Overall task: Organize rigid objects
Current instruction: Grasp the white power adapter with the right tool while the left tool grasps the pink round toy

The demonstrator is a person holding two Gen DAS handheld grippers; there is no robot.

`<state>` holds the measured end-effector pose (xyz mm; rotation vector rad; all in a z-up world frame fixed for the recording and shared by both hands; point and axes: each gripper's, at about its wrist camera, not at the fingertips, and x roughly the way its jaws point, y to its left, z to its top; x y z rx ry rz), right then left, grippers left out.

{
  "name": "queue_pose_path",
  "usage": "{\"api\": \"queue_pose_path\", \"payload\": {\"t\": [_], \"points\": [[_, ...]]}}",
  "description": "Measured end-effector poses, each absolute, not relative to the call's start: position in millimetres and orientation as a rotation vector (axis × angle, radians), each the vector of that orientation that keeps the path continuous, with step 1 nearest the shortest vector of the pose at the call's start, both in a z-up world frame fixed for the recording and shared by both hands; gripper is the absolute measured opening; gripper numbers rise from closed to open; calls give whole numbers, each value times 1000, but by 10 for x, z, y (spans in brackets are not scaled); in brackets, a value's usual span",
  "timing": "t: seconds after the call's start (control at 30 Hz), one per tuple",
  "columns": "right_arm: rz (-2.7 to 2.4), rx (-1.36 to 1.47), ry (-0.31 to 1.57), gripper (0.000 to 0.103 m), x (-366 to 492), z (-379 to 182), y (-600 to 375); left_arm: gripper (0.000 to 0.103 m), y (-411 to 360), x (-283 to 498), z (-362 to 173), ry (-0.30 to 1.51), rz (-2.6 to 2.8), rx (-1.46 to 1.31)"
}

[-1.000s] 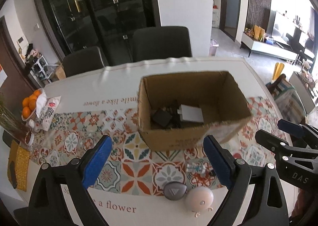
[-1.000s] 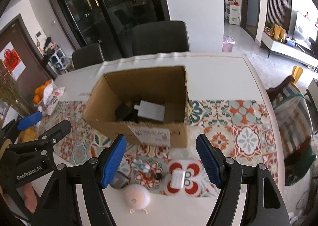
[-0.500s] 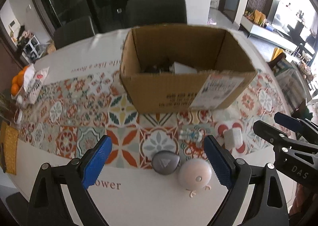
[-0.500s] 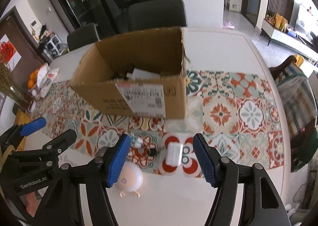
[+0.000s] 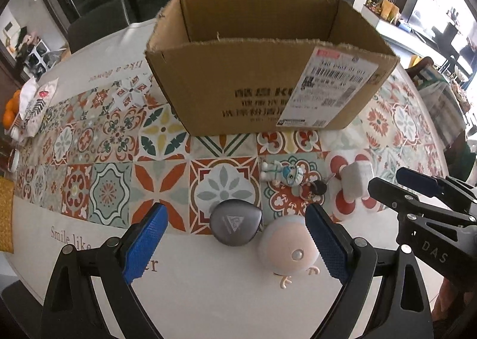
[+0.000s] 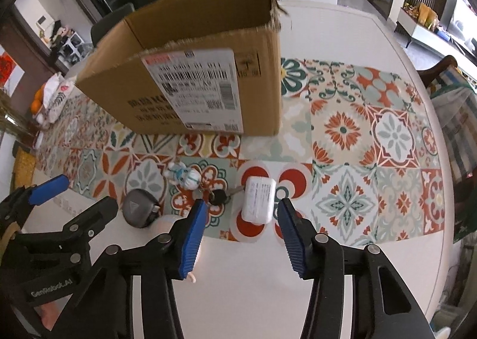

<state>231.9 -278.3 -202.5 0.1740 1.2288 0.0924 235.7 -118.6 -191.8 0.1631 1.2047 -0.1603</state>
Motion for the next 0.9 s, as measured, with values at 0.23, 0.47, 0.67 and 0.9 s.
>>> {"api": "queue_pose_path", "payload": {"t": [0.23,0.47,0.67,0.9], "points": [[88,173,1261,44,2383,-2238,-2775,94,-1202,2386,-2121,1244,-151,171],[70,186,1295,38,2496,-2456,-2791,94,-1255,2463,-2267,1273,-147,175],[58,182,1322,36,2593,-2602,-2779,94,-1251,2530,-2356,1293,-141,165],[43,170,1354,32,2666,-2757,-2733,94,-1223,2545,-2375,1296,-131,164]]}}
